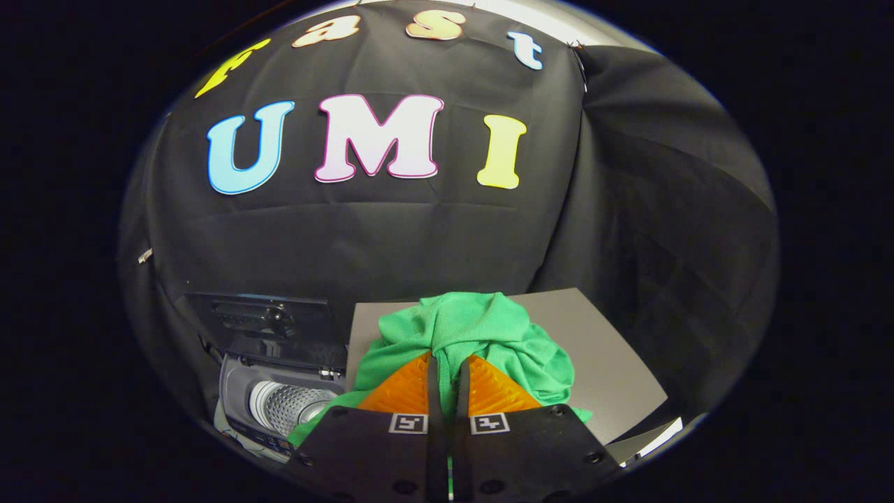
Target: Put the clothes into the washing machine and then close the washing machine lid.
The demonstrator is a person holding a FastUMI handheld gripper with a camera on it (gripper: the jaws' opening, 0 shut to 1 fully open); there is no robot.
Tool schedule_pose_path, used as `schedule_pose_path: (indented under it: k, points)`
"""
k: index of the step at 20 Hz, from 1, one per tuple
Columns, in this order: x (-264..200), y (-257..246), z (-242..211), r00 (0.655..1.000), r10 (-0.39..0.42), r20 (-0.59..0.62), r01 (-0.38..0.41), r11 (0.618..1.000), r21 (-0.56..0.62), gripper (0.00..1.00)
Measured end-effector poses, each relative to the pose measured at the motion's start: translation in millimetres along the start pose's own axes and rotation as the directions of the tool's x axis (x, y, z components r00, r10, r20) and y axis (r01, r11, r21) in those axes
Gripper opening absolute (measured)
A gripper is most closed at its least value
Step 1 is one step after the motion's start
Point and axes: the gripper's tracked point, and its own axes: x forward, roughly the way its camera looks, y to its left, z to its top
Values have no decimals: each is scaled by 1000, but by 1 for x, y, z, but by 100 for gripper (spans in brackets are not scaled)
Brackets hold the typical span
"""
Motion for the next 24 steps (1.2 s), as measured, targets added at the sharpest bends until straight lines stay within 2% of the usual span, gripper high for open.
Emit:
schedule_pose_path:
  k: [3,8,12,17,24]
  points:
    - [-36,41,21,998,28,60,-25,999,-38,7]
    - [-93,127,36,988,121,100,-121,993,-9,7]
    - [-123,192,29,976,185,113,-184,983,-12,7]
    - [-137,248,10,968,230,104,-232,973,6,7]
    - [-114,287,-19,964,247,96,-252,966,48,7]
